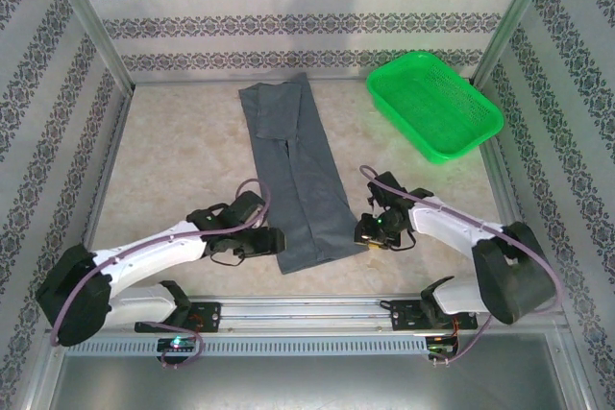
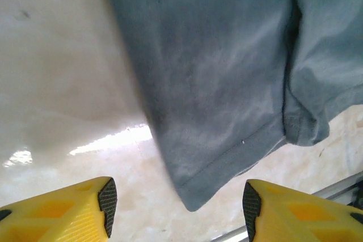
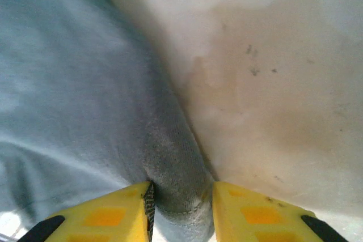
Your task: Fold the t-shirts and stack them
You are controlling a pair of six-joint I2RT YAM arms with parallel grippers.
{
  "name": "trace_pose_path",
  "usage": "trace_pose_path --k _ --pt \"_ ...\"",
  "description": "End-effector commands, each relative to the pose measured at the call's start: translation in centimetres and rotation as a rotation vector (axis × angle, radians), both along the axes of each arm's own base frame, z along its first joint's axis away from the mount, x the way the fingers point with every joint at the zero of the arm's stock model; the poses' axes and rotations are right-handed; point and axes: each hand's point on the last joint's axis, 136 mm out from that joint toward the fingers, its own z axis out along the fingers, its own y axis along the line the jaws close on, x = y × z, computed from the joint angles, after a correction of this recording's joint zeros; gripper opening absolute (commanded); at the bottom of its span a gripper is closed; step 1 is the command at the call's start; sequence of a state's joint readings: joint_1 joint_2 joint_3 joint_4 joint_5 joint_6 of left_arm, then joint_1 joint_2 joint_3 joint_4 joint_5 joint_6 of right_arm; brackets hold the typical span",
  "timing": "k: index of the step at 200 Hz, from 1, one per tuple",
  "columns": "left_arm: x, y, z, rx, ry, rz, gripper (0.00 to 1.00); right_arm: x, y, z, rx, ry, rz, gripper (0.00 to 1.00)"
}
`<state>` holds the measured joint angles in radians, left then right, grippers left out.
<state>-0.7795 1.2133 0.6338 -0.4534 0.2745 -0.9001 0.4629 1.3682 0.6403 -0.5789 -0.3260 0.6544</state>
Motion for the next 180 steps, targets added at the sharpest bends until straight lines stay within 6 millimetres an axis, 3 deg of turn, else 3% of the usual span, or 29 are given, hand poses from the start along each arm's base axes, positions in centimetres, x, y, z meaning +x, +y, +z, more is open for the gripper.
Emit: trace_pose_path --k 1,29,62,112,144,180 --pt "-1.2 -1.5 -1.0 -0.034 0.062 0.005 0.62 -0.8 -0.3 -0.7 -0.035 0.028 0.027 0.35" --pt "-2.5 -2.1 -2.2 -0.029 0.086 0.018 0.62 -1.0 0.8 -0.3 -0.019 0.035 0.073 0.3" --pt "-3.5 -2.4 -3.7 -0.083 0.127 0.097 0.62 -2.7 1.9 0.0 -0.026 0.09 0.095 0.21" --pt "-2.4 -4.2 -4.6 -0.141 0.103 0.172 0.56 -4.2 3.2 0.4 -0.004 0.109 0.113 0.07" --pt "-1.4 -4.6 -5.6 -0.165 0.093 0.25 0.37 -4.7 3.9 0.9 0.017 0.113 0.131 0.0" --pt "-2.4 -1.4 -5.3 -0.095 0.083 0.296 0.01 -5.6 4.4 1.8 0.057 0.118 0.146 0.0"
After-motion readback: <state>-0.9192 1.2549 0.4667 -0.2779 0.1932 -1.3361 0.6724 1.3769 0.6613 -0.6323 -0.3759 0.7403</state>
